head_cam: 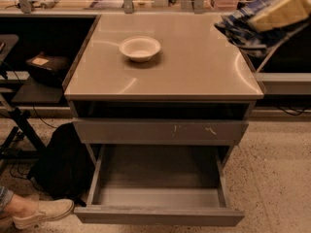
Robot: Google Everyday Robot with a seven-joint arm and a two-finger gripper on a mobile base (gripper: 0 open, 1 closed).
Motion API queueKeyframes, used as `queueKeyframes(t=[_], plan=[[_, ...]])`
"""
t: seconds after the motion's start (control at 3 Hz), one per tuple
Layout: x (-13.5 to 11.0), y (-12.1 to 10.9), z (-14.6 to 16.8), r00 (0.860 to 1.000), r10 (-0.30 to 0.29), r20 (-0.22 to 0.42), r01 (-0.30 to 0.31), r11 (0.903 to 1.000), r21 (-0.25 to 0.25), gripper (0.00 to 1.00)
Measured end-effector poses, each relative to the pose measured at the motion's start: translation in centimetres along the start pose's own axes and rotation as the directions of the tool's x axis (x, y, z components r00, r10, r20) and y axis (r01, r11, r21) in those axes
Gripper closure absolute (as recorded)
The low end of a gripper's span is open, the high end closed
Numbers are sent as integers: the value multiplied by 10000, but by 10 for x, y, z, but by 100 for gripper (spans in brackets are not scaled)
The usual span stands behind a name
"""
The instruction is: Place blue chip bag into middle drawer
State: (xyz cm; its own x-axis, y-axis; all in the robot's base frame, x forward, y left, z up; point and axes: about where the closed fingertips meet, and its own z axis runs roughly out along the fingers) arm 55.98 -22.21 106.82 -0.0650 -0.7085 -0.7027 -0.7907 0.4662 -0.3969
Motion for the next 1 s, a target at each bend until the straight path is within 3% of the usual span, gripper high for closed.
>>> queueKeyframes(t=[0.33,0.67,1.0], plan=[[11,59,-47,9958,314,-860,-301,9994,160,100],[54,81,-58,9833,1017,-1511,-1008,9948,136,100],[54,81,-57,9832,1017,-1513,-1009,9948,134,100]])
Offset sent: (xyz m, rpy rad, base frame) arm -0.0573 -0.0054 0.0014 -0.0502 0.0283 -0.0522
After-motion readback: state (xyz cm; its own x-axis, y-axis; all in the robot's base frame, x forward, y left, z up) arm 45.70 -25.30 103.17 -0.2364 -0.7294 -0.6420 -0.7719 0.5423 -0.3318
